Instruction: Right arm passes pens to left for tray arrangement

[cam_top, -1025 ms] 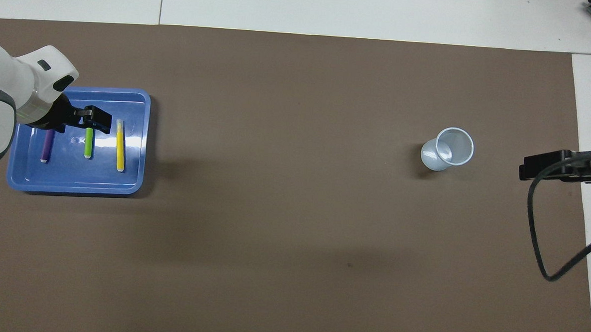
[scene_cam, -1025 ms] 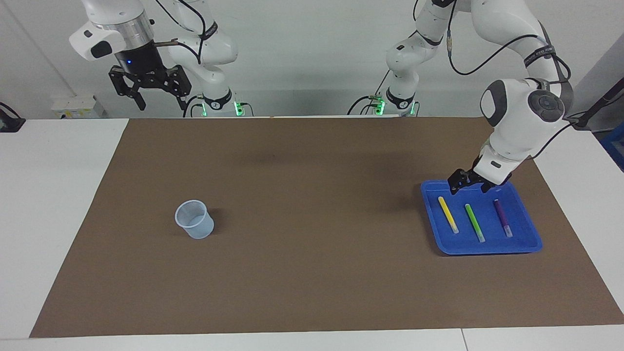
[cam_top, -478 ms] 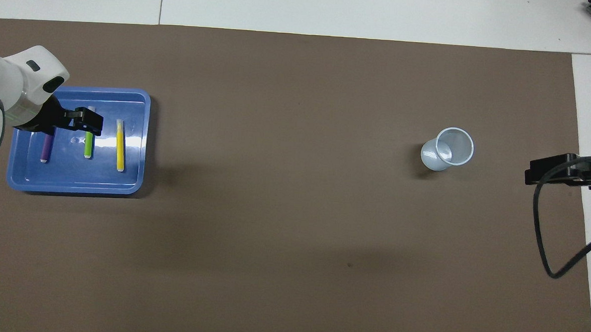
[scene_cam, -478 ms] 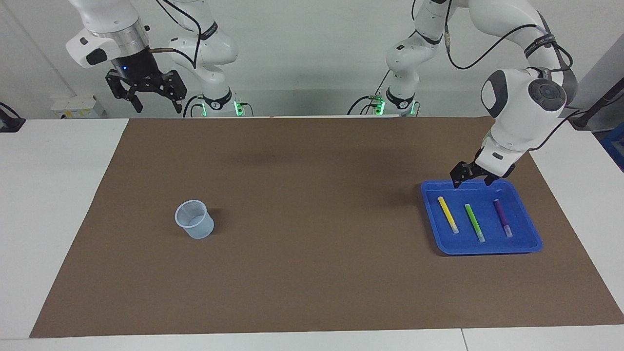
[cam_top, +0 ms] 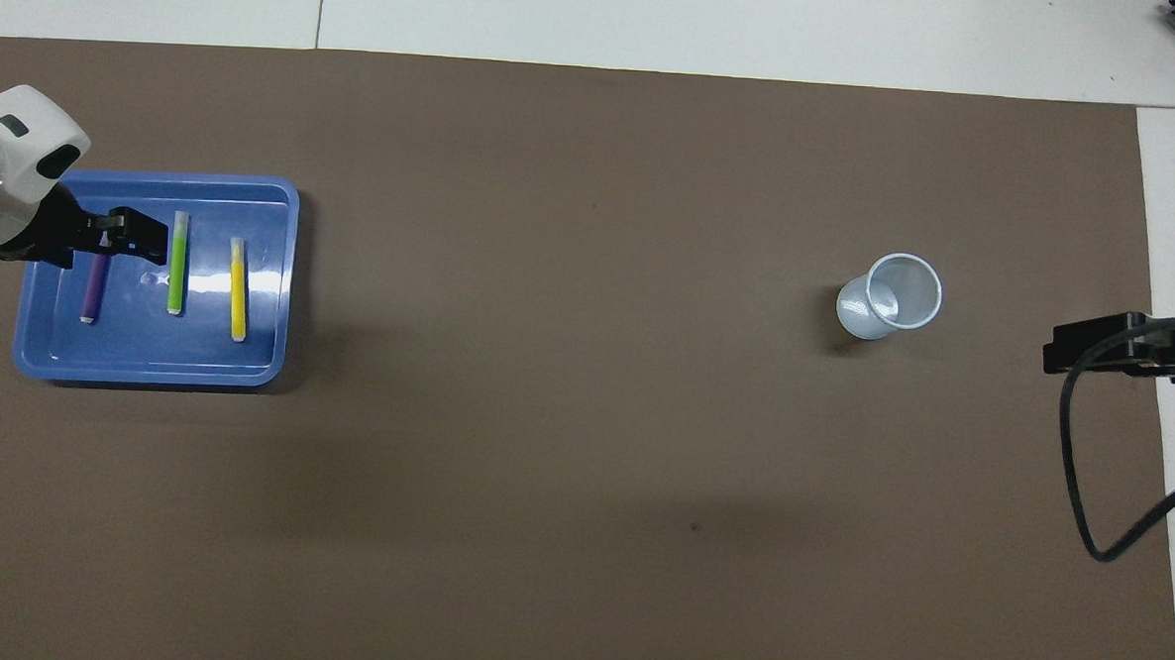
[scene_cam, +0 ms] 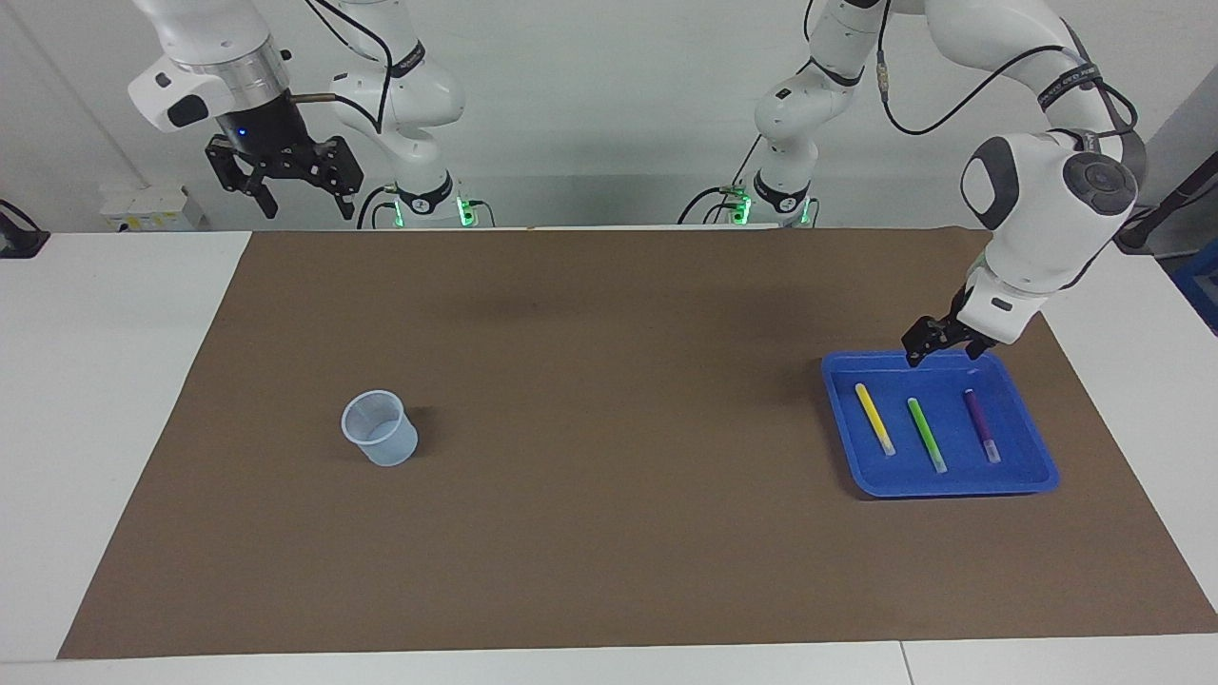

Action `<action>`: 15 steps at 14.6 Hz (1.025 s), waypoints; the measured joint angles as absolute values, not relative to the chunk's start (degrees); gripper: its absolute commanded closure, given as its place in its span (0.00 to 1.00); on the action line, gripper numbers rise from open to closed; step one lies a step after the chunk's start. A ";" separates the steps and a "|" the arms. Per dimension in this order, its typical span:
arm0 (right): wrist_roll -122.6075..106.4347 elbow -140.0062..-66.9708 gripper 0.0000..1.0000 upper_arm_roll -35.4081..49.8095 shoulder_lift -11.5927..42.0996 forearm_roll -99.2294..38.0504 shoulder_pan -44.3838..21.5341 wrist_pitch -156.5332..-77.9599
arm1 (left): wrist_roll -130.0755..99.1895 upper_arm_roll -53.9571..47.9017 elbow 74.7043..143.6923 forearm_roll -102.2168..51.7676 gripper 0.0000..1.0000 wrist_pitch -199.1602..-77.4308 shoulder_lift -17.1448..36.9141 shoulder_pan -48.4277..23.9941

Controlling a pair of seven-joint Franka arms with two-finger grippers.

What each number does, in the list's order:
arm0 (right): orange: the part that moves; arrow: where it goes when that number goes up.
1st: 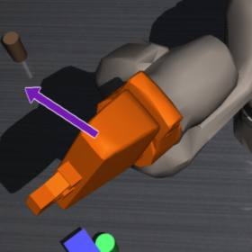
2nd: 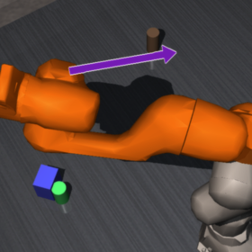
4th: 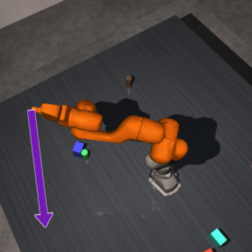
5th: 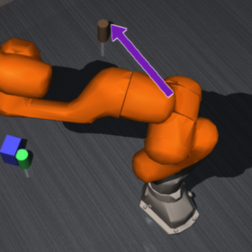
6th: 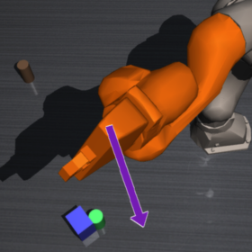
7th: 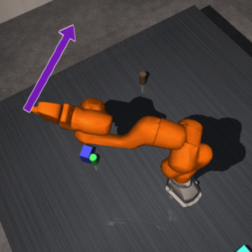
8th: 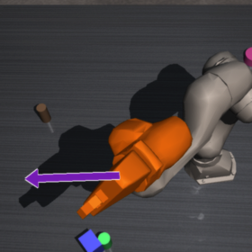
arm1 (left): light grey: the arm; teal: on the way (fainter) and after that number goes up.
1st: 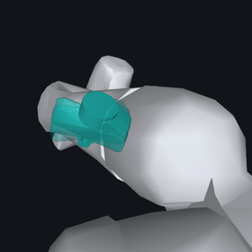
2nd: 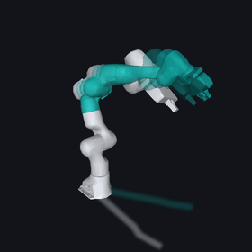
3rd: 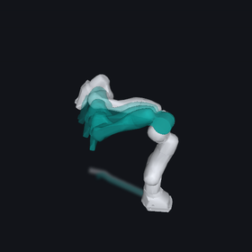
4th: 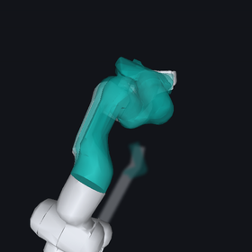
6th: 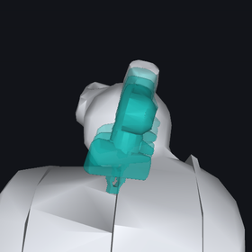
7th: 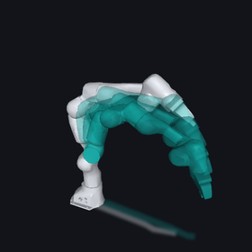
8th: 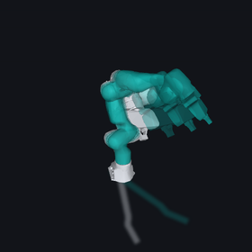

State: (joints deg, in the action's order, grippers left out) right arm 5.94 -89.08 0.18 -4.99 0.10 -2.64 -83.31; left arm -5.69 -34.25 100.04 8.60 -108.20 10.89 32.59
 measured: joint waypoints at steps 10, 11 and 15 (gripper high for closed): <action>5.94 -90.63 0.00 0.21 -5.44 0.03 -2.65 -83.88 | -4.75 -34.91 99.91 7.58 0.00 -104.49 -1.80 28.76; 5.94 -90.85 0.00 0.21 -5.54 0.03 -2.65 -84.01 | -2.87 -34.56 99.99 7.06 0.00 -104.86 -1.65 29.05; 5.94 -91.95 0.00 0.20 -5.96 0.03 -2.65 -85.29 | 3.76 -23.61 100.01 6.29 0.00 -106.36 -1.56 21.04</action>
